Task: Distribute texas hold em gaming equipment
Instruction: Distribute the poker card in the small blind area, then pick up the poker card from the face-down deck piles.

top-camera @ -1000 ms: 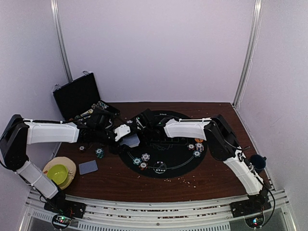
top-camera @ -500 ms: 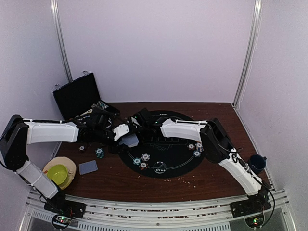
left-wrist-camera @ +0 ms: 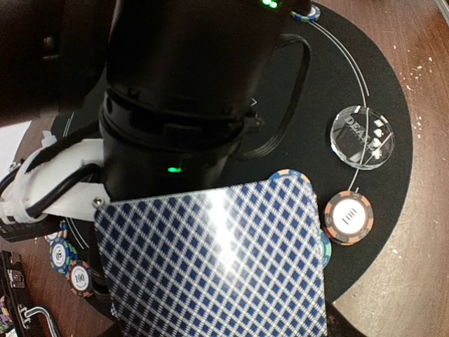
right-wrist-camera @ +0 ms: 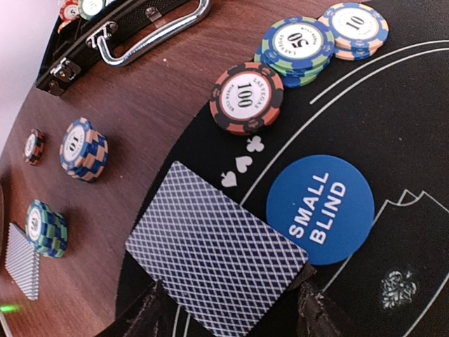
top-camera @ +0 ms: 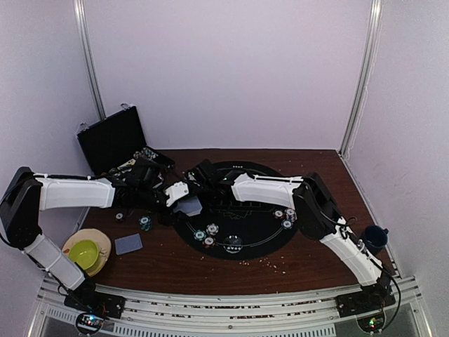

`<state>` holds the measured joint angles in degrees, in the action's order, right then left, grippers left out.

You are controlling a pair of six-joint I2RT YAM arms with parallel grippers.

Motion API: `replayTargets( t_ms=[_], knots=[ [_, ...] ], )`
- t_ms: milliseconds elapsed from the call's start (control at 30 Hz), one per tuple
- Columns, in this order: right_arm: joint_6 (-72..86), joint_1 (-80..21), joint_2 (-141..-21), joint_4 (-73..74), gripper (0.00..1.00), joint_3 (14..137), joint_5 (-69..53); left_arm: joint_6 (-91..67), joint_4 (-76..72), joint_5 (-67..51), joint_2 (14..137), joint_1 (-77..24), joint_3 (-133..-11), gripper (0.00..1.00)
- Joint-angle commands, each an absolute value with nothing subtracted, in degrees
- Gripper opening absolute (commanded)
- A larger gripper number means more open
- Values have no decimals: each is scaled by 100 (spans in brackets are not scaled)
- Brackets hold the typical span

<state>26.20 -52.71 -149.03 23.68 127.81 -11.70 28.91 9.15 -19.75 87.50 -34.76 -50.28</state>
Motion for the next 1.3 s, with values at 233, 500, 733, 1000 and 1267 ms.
replayTargets(
  t_ms=[233,500,733,1000,1267],
  knots=[
    [2318,-5409,-13917,2714,66,11939,-156,2869,501,-2109,8807,-3488,-5089,50],
    [2869,-5066,-12255,1931,69,9961,-45,2894,544,-2180,8778,-3483,-5079,50],
    [3156,-4631,-10836,730,69,8034,-1104,2925,580,-2205,8879,-3481,-5108,50],
    [3776,-4661,-10449,-1220,68,6852,-2743,3052,714,-2433,9048,-3510,-5150,50],
    [4212,-4910,-11315,-2006,64,7126,-3380,3249,823,-2604,8998,-3641,-5080,50]
  ],
)
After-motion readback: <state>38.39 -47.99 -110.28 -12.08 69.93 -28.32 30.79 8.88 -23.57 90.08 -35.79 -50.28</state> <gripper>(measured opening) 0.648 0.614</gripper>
